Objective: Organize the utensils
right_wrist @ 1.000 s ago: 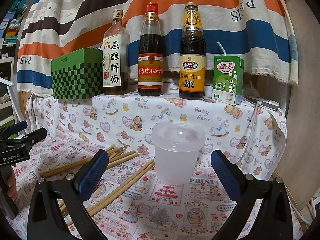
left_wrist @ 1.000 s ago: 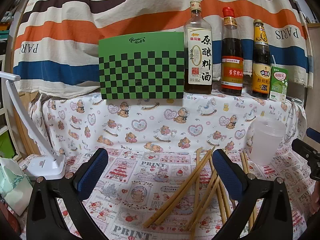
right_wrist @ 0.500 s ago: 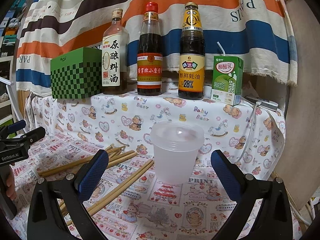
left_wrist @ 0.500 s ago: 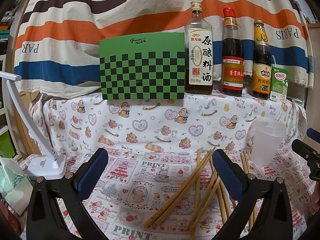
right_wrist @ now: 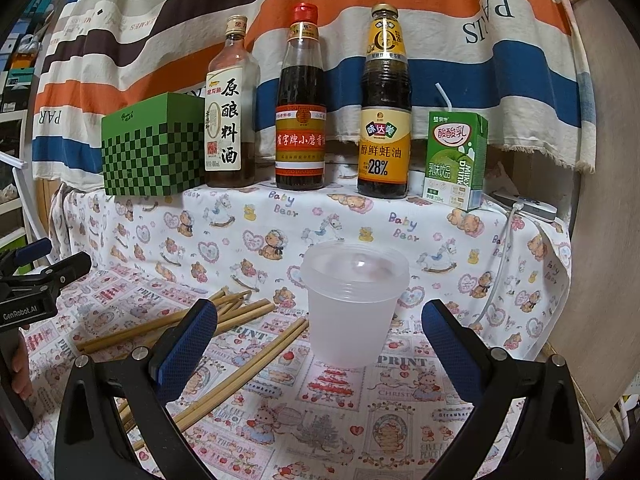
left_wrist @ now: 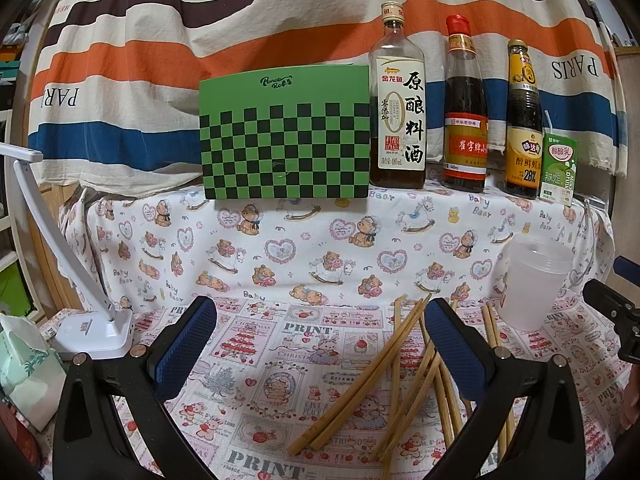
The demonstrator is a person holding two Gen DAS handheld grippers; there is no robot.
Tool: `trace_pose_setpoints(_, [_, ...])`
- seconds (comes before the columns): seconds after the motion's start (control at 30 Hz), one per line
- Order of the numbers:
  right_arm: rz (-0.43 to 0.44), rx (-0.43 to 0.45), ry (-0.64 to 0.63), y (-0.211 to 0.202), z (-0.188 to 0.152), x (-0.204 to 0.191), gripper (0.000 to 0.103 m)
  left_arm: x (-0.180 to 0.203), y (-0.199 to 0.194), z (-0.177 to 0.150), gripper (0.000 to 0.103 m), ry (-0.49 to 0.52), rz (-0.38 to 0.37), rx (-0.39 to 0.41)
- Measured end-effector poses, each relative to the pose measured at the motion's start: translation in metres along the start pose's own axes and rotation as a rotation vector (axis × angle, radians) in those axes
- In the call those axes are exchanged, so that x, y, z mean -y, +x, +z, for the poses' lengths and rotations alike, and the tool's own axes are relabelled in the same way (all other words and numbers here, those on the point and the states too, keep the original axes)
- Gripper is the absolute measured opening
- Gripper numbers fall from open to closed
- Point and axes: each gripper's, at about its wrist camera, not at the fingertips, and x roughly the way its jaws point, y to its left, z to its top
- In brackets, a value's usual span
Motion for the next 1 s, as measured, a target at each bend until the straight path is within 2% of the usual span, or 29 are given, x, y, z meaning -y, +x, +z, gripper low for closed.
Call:
trace_pose_setpoints(0.27, [0.009, -0.003, -0.004, 0.000, -0.001, -0.001, 0.103, -0.003, -0.002, 0.000, 0.103, -0.015, 0.024, 0.021])
trace_pose_setpoints(0.33, [0.009, -0.009, -0.001, 0.000, -0.001, -0.001, 0.103, -0.007, 0.000, 0.000, 0.103, -0.021, 0.005, 0.016])
trace_pose_setpoints(0.57, [-0.024, -0.036, 0.032, 0.006, 0.000, 0.006, 0.103, -0.007, -0.001, -0.001, 0.103, -0.025, 0.018, 0.010])
trace_pose_setpoints(0.73, [-0.129, -0.013, 0.079, 0.001, -0.001, 0.011, 0.103, -0.020, -0.001, 0.000, 0.103, -0.114, 0.025, 0.004])
trace_pose_setpoints(0.87, [-0.183, 0.061, 0.132, -0.013, 0.001, 0.019, 0.103, -0.037, -0.005, 0.008, 0.103, -0.146, 0.128, 0.001])
trace_pose_setpoints(0.9, [-0.182, 0.065, 0.140, -0.015, 0.002, 0.020, 0.103, -0.041, -0.005, 0.010, 0.103, -0.150, 0.130, -0.002])
trace_pose_setpoints(0.93, [-0.166, 0.063, 0.149, -0.017, 0.003, 0.022, 0.103, -0.046, -0.004, 0.011, 0.103, -0.155, 0.108, -0.017])
trace_pose_setpoints(1.0, [-0.148, 0.045, 0.160, -0.017, 0.005, 0.024, 0.091, -0.053, 0.007, 0.012, 0.102, -0.154, 0.025, -0.110])
